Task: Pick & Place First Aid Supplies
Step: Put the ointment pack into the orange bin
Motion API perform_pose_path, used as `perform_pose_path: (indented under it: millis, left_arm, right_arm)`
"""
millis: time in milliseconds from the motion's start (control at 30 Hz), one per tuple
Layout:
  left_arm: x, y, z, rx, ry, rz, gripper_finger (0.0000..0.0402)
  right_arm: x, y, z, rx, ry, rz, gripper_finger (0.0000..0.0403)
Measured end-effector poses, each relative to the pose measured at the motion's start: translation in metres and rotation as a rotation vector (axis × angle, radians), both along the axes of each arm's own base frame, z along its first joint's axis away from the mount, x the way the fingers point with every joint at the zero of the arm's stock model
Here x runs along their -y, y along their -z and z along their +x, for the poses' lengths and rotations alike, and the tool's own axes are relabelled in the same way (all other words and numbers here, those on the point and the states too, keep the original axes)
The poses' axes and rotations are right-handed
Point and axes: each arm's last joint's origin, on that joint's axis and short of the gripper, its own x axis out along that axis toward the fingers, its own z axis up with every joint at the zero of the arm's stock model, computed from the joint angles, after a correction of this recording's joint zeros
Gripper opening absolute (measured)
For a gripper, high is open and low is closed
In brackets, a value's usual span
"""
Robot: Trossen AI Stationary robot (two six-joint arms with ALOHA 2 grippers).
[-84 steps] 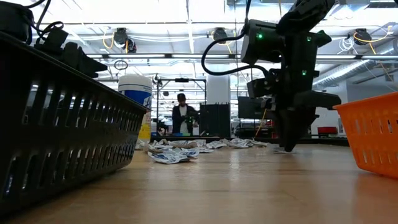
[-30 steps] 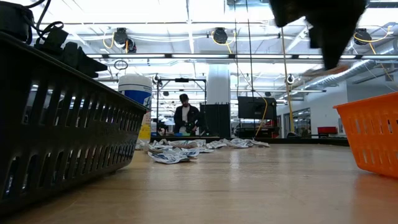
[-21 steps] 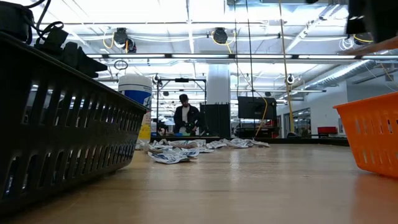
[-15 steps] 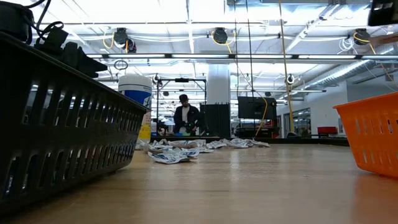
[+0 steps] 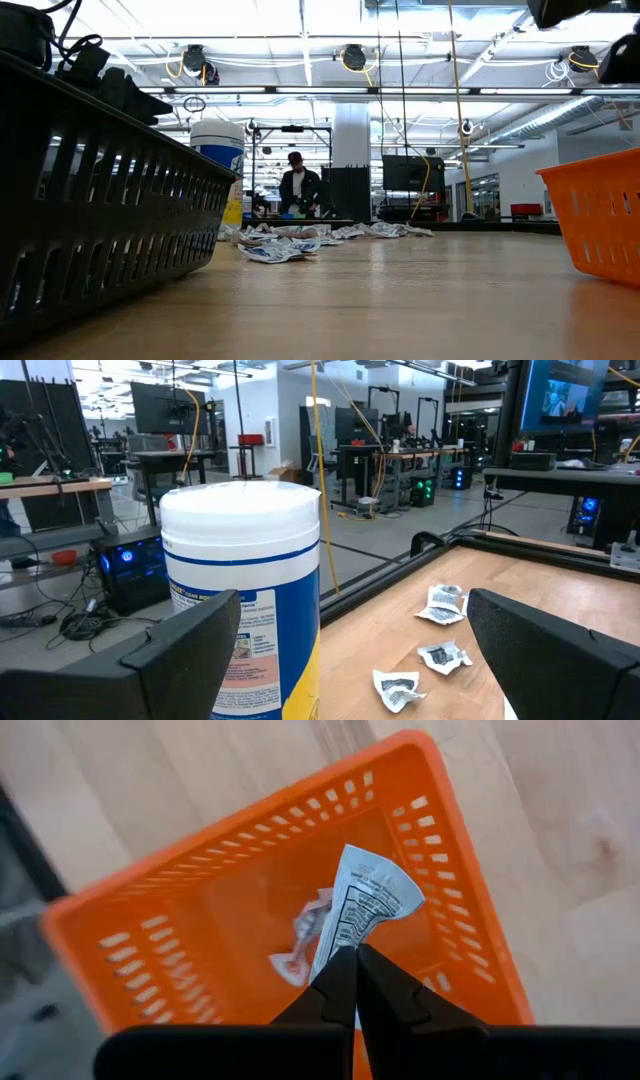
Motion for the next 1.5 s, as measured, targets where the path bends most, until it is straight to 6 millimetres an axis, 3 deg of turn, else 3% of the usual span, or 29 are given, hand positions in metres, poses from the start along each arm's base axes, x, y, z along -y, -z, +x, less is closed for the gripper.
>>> perform_pose_path:
  millis: [400, 833, 1167, 1500]
  left_arm:
    - [0.000, 0.000, 0.000, 0.000, 0.000, 0.000, 0.0397]
    - [0.000, 0.000, 0.000, 0.000, 0.000, 0.000, 0.0397]
    - [0.000, 0.000, 0.000, 0.000, -0.001, 0.000, 0.0397]
    - [0.000, 0.000, 0.000, 0.000, 0.000, 0.000, 0.0397]
  right_arm:
    - [-0.008, 0.018, 0.007, -0.015, -0.086, 0.042, 0.0014]
    - [-0.005, 0.016, 0.009, -0.007, -0.089, 0.048, 0.0168]
    - [0.024, -0.016, 0.018, 0.089, -0.224, 0.075, 0.0177]
    - [0.056, -0.032, 0.030, 0.195, -0.572, -0.018, 0.0177]
